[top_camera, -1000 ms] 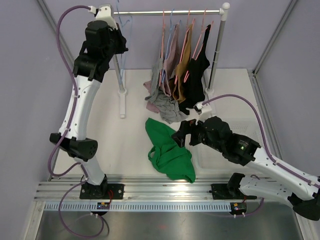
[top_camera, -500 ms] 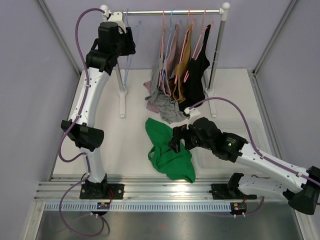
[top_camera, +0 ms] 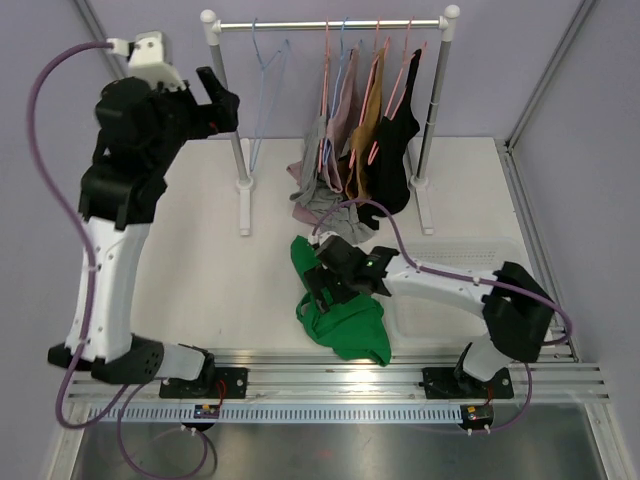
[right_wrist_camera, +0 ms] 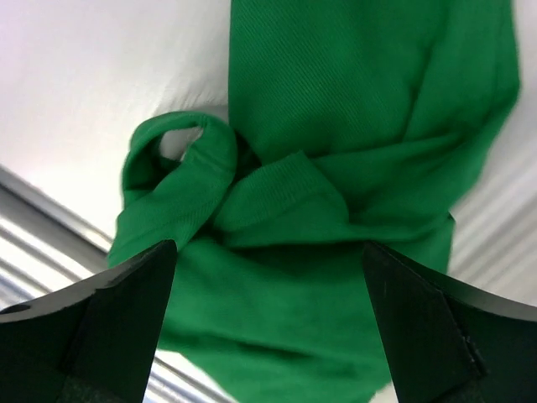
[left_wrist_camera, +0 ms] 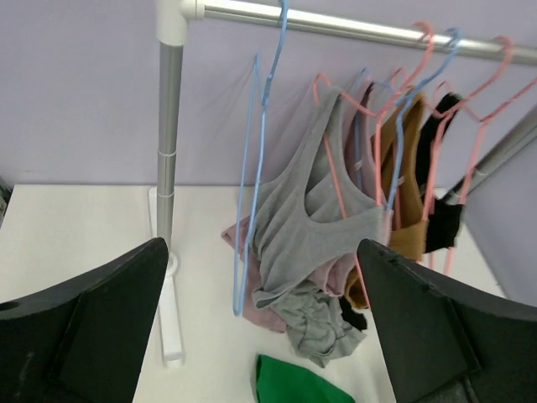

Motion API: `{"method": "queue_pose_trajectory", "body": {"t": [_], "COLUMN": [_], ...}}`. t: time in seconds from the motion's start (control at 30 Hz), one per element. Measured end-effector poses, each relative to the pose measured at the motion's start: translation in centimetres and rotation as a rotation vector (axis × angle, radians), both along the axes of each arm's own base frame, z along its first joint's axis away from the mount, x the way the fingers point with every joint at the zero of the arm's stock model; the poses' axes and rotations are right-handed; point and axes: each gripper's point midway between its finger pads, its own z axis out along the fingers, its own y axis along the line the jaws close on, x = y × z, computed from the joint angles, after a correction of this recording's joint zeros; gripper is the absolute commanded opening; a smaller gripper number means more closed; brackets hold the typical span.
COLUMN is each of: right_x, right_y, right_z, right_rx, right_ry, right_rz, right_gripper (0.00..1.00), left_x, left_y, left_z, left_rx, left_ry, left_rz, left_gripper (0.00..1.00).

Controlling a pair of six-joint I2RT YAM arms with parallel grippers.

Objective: Remove the tank top from the hanger

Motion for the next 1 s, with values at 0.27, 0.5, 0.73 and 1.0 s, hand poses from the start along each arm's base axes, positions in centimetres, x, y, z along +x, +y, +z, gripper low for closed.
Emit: {"method": "queue_pose_trajectory", "body": {"t": [0.27, 0.5, 0.73, 1.0], "right_x": [-0.5, 0.2, 1.4, 3.0], "right_y": [0.7, 1.9, 0.4, -4.2], "right_z": [-6.7, -6.0, 2.5, 21.2], "right_rx": [-0.184, -0.135, -0.046, 0.215], "right_ry": [0.054, 0.026, -0.137, -0.452], "right_rz": [0.032, 0.026, -0.036, -0.212], "right_gripper": [0.72, 0.00, 0.00, 0.00], "left_x": [-11.3, -15.1, -18.4, -18.1], "left_y": [2.9, 3.9, 6.3, 7.9], "left_z": [0.0, -7.5, -11.8, -15.6], "left_rx": [-0.116, -0.121, -0.078, 0.002], "left_ry": [-0.100, 0.004, 0.011, 0.078], "left_rz": [-0.002, 0.003, 0.074, 0.154], "left_gripper": [0.99, 0.99, 0.99, 0.99]}}
